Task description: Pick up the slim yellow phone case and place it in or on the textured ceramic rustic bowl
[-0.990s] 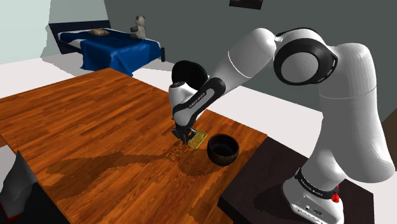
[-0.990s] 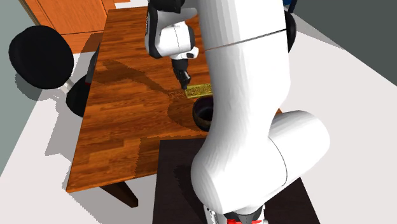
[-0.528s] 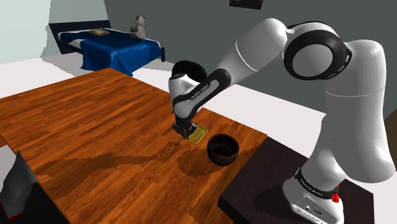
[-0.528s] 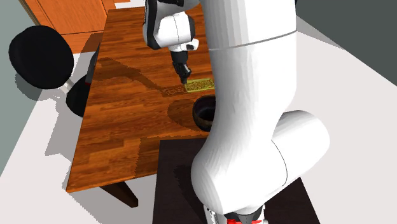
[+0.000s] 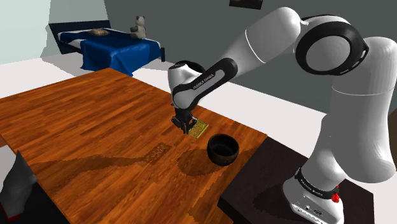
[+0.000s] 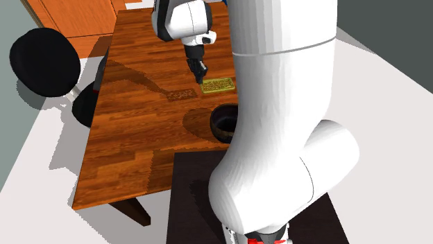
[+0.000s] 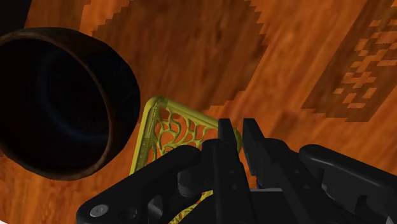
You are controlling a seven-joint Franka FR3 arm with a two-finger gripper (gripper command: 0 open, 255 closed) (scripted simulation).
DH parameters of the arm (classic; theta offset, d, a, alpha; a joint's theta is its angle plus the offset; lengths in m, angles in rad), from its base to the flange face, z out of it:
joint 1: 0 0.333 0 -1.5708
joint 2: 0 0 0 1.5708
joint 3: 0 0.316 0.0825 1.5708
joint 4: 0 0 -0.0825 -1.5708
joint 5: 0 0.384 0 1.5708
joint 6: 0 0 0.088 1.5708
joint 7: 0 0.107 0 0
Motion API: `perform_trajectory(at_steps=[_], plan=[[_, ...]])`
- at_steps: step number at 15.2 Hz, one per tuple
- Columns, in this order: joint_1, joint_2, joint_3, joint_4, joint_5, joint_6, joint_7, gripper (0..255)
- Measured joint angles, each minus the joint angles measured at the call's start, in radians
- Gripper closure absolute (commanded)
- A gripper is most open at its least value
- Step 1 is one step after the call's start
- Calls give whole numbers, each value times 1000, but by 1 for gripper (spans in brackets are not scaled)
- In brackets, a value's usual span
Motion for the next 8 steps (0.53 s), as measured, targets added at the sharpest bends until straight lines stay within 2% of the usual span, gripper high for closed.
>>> perform_trajectory(at_steps=[7,8], plan=[[4,-59,-5,11,-11,-70,5,255],[6,-79,-7,-13,-14,-66,7,255]])
